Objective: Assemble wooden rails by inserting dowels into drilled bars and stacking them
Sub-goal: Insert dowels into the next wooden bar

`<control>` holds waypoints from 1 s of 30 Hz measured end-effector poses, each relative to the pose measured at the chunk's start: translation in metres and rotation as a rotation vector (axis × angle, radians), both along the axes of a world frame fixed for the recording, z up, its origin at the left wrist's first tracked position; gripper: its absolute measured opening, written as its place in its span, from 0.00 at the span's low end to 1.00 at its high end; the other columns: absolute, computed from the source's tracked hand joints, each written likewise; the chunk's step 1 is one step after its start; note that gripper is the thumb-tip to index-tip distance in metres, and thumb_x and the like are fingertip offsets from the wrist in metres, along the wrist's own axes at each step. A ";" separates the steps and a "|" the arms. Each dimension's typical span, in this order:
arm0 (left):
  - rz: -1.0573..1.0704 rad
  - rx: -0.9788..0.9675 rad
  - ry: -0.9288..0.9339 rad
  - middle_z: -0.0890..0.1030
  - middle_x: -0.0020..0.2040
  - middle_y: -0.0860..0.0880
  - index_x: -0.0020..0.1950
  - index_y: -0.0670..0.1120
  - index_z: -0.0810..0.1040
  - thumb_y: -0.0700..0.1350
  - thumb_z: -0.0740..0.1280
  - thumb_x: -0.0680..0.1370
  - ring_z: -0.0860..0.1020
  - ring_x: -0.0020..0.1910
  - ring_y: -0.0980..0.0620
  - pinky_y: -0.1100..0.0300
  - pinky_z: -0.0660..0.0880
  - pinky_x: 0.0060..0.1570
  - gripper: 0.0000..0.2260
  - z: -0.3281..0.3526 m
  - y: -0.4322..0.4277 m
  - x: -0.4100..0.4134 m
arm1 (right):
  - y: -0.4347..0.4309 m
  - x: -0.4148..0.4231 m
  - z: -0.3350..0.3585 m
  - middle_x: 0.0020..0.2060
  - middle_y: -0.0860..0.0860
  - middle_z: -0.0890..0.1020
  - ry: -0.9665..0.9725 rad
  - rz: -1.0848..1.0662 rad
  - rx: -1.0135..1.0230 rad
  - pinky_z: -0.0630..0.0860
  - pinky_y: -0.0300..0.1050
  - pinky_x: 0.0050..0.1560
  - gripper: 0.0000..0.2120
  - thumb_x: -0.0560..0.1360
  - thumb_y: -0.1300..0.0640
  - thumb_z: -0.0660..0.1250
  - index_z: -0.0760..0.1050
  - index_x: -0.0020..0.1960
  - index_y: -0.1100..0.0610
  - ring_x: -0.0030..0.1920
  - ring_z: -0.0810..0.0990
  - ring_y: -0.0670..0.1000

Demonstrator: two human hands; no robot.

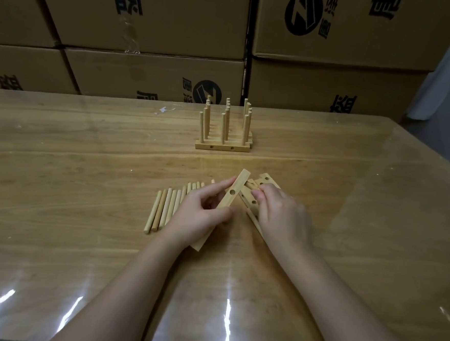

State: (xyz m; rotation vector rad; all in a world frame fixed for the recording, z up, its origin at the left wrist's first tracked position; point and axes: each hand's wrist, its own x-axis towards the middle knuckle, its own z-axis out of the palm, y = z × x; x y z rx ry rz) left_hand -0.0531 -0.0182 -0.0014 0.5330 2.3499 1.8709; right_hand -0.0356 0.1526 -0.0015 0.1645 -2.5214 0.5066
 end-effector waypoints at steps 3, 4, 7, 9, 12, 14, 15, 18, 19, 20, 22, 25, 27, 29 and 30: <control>-0.010 0.026 -0.010 0.78 0.49 0.39 0.64 0.62 0.76 0.43 0.70 0.68 0.79 0.43 0.46 0.57 0.79 0.45 0.26 0.000 -0.001 0.000 | -0.001 0.000 -0.001 0.42 0.52 0.83 -0.016 0.006 -0.048 0.62 0.44 0.33 0.11 0.79 0.54 0.57 0.78 0.52 0.55 0.41 0.80 0.57; -0.017 0.034 -0.015 0.79 0.48 0.41 0.64 0.62 0.76 0.42 0.70 0.68 0.79 0.42 0.49 0.60 0.79 0.44 0.26 -0.001 -0.002 0.000 | 0.000 0.000 0.000 0.42 0.51 0.83 -0.019 0.012 -0.060 0.62 0.45 0.33 0.12 0.79 0.54 0.57 0.78 0.52 0.55 0.41 0.80 0.57; -0.038 0.010 -0.033 0.82 0.45 0.55 0.62 0.66 0.76 0.44 0.70 0.68 0.80 0.42 0.54 0.62 0.78 0.43 0.25 -0.001 -0.003 -0.001 | 0.002 0.000 0.003 0.41 0.50 0.83 -0.058 0.016 -0.070 0.63 0.45 0.33 0.13 0.80 0.52 0.55 0.78 0.52 0.53 0.41 0.79 0.55; -0.033 -0.008 -0.040 0.83 0.46 0.56 0.60 0.69 0.76 0.45 0.70 0.68 0.81 0.44 0.53 0.60 0.79 0.45 0.26 -0.003 -0.003 -0.002 | 0.003 0.000 0.005 0.38 0.50 0.82 -0.103 0.011 -0.084 0.62 0.44 0.33 0.14 0.80 0.50 0.55 0.78 0.52 0.52 0.39 0.78 0.54; -0.030 -0.002 -0.043 0.82 0.47 0.52 0.62 0.66 0.76 0.43 0.70 0.68 0.80 0.43 0.52 0.61 0.78 0.42 0.26 -0.004 -0.002 -0.002 | 0.005 0.000 0.007 0.38 0.50 0.82 -0.179 0.017 -0.167 0.69 0.46 0.36 0.13 0.80 0.50 0.56 0.79 0.50 0.52 0.40 0.78 0.54; -0.041 -0.012 -0.044 0.81 0.45 0.55 0.62 0.66 0.76 0.43 0.69 0.68 0.79 0.42 0.55 0.63 0.77 0.40 0.26 -0.003 -0.002 -0.002 | 0.005 0.000 0.007 0.37 0.49 0.82 -0.231 0.024 -0.204 0.73 0.47 0.39 0.13 0.79 0.49 0.56 0.78 0.46 0.51 0.41 0.78 0.54; -0.041 -0.024 -0.044 0.81 0.46 0.55 0.62 0.66 0.76 0.43 0.69 0.69 0.78 0.42 0.55 0.63 0.77 0.41 0.26 -0.003 -0.002 -0.001 | 0.005 0.000 0.007 0.35 0.48 0.80 -0.261 0.019 -0.233 0.73 0.46 0.38 0.13 0.79 0.48 0.56 0.76 0.43 0.51 0.40 0.78 0.54; -0.033 -0.015 -0.032 0.81 0.50 0.45 0.64 0.65 0.75 0.44 0.70 0.69 0.78 0.43 0.50 0.58 0.78 0.46 0.26 -0.001 -0.003 0.001 | 0.004 -0.001 0.004 0.32 0.47 0.78 -0.308 0.008 -0.333 0.69 0.45 0.37 0.14 0.79 0.47 0.56 0.73 0.38 0.49 0.38 0.76 0.52; -0.023 -0.023 -0.008 0.80 0.52 0.44 0.65 0.63 0.75 0.43 0.70 0.70 0.78 0.44 0.49 0.57 0.78 0.48 0.26 0.000 -0.003 0.001 | 0.003 0.000 0.003 0.32 0.45 0.78 -0.299 0.017 -0.333 0.69 0.45 0.37 0.13 0.79 0.47 0.56 0.72 0.39 0.48 0.38 0.76 0.50; -0.011 -0.048 0.026 0.80 0.55 0.43 0.66 0.62 0.74 0.43 0.70 0.71 0.78 0.46 0.47 0.56 0.77 0.49 0.26 0.000 -0.002 0.001 | 0.002 -0.001 0.001 0.31 0.44 0.77 -0.279 0.030 -0.318 0.70 0.44 0.36 0.12 0.79 0.48 0.55 0.72 0.40 0.47 0.37 0.76 0.49; 0.024 -0.070 0.089 0.80 0.53 0.42 0.68 0.59 0.72 0.41 0.70 0.73 0.76 0.46 0.43 0.52 0.75 0.50 0.26 -0.001 0.000 0.002 | -0.002 -0.002 0.000 0.36 0.42 0.77 -0.202 0.076 -0.312 0.70 0.44 0.37 0.10 0.80 0.48 0.55 0.74 0.48 0.49 0.39 0.75 0.46; 0.129 0.009 0.114 0.80 0.49 0.41 0.65 0.61 0.73 0.44 0.70 0.72 0.78 0.45 0.41 0.48 0.77 0.49 0.24 -0.005 -0.001 0.001 | -0.006 -0.002 0.003 0.49 0.45 0.71 -0.013 0.080 -0.452 0.71 0.42 0.46 0.17 0.79 0.46 0.55 0.70 0.63 0.53 0.47 0.72 0.45; 0.221 0.093 0.076 0.81 0.51 0.44 0.66 0.61 0.72 0.42 0.69 0.75 0.80 0.48 0.45 0.49 0.79 0.49 0.23 -0.006 -0.002 -0.002 | -0.003 -0.002 0.006 0.49 0.47 0.69 0.126 0.028 -0.507 0.72 0.45 0.48 0.14 0.80 0.52 0.55 0.70 0.62 0.56 0.48 0.71 0.47; 0.295 0.207 0.042 0.82 0.47 0.50 0.69 0.54 0.72 0.40 0.67 0.76 0.81 0.47 0.52 0.57 0.79 0.47 0.21 -0.007 -0.002 -0.006 | 0.003 -0.003 0.006 0.43 0.48 0.72 0.122 0.006 -0.472 0.70 0.47 0.42 0.08 0.80 0.57 0.55 0.72 0.54 0.58 0.42 0.72 0.48; 0.326 0.242 0.042 0.82 0.43 0.53 0.68 0.51 0.73 0.42 0.66 0.75 0.80 0.45 0.56 0.61 0.77 0.47 0.21 -0.006 -0.001 -0.008 | 0.003 -0.004 0.005 0.39 0.48 0.73 0.056 0.013 -0.397 0.67 0.45 0.38 0.07 0.80 0.58 0.56 0.72 0.50 0.57 0.38 0.72 0.49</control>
